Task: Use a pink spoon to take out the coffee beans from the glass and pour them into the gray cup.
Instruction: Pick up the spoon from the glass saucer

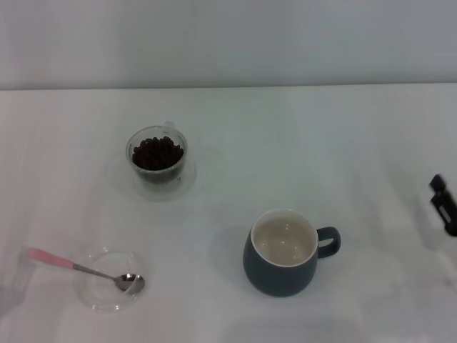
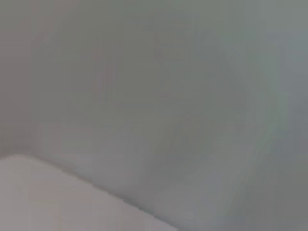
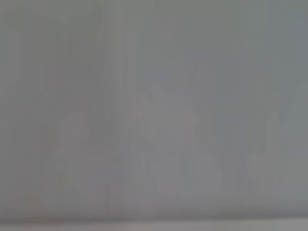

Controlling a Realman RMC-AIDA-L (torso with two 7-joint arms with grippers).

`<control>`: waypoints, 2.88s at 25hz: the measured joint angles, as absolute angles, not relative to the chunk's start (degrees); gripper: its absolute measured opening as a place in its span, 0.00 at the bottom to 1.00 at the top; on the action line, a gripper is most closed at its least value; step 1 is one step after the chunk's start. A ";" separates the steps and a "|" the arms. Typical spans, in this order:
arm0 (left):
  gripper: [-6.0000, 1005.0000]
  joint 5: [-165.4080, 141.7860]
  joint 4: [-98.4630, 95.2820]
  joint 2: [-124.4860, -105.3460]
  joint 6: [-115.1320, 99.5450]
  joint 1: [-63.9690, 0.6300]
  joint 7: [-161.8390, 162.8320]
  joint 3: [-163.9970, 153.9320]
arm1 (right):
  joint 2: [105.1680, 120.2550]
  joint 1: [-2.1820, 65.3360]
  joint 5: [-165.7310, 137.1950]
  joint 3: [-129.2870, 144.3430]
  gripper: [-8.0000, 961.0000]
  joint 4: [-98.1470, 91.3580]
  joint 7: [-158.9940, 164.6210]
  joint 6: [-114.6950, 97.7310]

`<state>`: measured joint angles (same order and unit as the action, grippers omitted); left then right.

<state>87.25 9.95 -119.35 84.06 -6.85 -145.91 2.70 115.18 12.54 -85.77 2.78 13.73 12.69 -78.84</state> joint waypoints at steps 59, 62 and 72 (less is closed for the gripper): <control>0.18 64.93 0.31 -118.73 79.43 -12.95 -113.74 2.19 | 115.22 12.65 -85.87 -0.79 0.65 14.31 12.75 -76.54; 0.16 64.75 -0.40 -118.74 81.47 -12.71 -113.70 2.19 | 115.22 12.65 -85.87 -0.79 0.65 14.21 12.74 -76.38; 0.13 63.80 -1.87 -118.55 87.74 -12.47 -112.31 2.11 | 115.22 12.60 -85.87 -0.79 0.65 14.20 12.74 -76.36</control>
<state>63.80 -1.87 -118.55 87.74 -12.47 -112.31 2.11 115.22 12.60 -85.87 -0.79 14.20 12.75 -76.36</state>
